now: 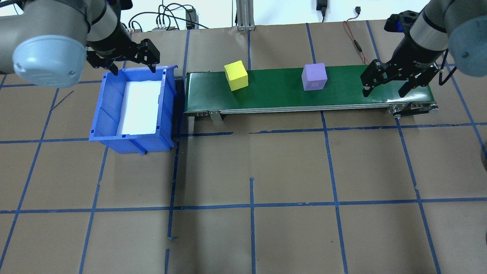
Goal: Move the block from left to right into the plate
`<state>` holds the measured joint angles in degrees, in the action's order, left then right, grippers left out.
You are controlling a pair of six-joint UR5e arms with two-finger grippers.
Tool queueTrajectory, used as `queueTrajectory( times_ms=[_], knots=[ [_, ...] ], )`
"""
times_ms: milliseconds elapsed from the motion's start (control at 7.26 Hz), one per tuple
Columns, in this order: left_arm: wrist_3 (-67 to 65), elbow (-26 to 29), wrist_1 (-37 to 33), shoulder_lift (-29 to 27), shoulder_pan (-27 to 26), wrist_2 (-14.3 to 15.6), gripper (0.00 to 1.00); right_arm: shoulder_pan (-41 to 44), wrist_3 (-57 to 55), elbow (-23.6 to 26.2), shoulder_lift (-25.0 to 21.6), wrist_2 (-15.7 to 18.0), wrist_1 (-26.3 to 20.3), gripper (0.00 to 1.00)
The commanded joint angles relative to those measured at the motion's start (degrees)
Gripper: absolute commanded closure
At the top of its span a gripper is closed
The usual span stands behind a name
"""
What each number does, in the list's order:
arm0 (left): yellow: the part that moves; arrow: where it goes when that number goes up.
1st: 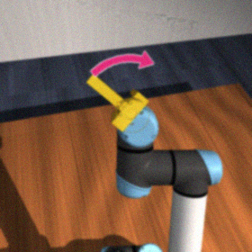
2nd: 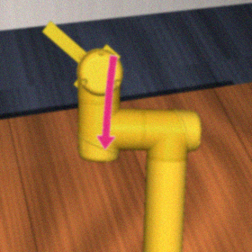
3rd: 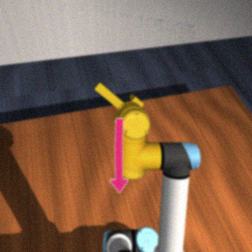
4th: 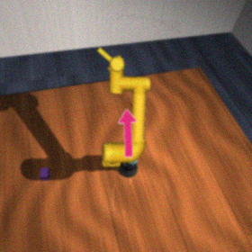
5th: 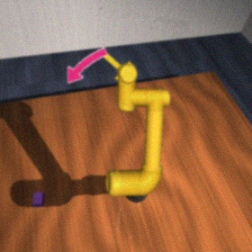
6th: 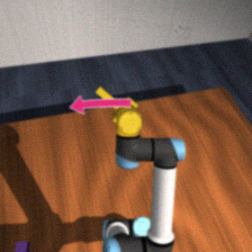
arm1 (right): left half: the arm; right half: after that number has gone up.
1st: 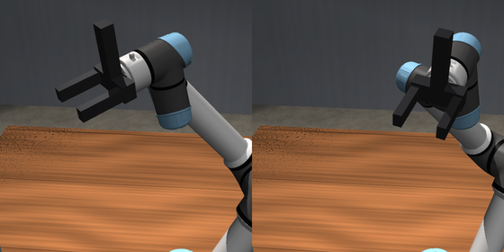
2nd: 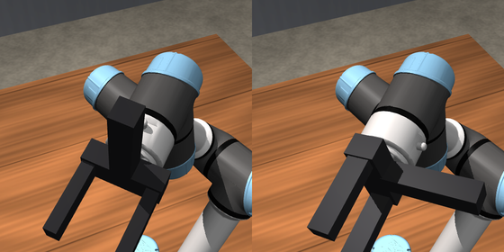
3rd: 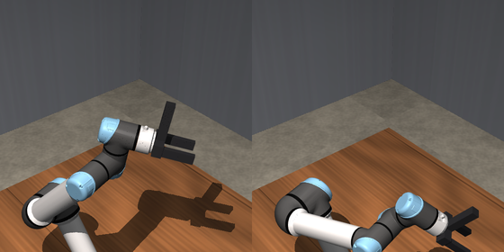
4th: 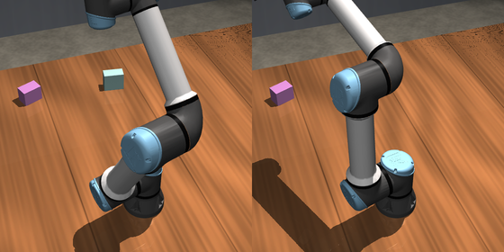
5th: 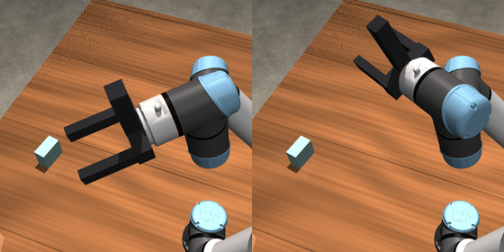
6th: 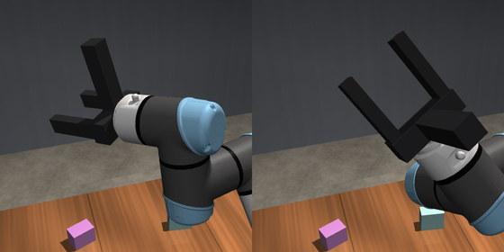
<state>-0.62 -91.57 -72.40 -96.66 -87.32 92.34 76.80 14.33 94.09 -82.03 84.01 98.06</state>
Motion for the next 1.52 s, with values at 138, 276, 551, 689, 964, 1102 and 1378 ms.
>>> queueTrajectory(
  times_ms=[138, 276, 551, 689, 964, 1102, 1378],
  knots=[
    [0.01, -0.89, -1.61, 0.95, 0.83, 0.04, 0.0, -3.57, 4.72, -2.15, 4.4, -0.95, 5.88, 0.0],
    [0.01, -0.81, -1.35, 0.95, 0.83, 0.12, 0.0, -3.93, 5.27, -2.5, 5.9, -0.95, 7.74, 0.0],
    [0.01, -1.07, -1.96, 1.66, 0.83, 0.47, 0.0, -5.16, 7.11, -2.94, 8.89, -0.95, 13.78, 0.0],
    [0.01, -1.16, -2.05, 1.92, 0.66, 0.47, 0.0, -5.17, 7.29, -4.43, 9.69, -1.04, 14.26, 0.0],
    [0.09, -1.25, -2.05, 2.01, 0.75, 0.39, 0.0, -5.08, 6.68, -5.06, 9.52, -1.13, 13.65, 0.0],
    [0.09, -1.25, -2.14, 2.01, 0.83, 0.47, 0.0, -4.56, 6.59, -4.45, 10.91, -2.52, 13.21, 0.0],
    [0.09, -1.25, -2.4, 2.01, 0.83, 0.56, 0.0, -3.85, 6.51, -4.7, 13.81, -6.49, 15.21, 0.0]
  ],
)
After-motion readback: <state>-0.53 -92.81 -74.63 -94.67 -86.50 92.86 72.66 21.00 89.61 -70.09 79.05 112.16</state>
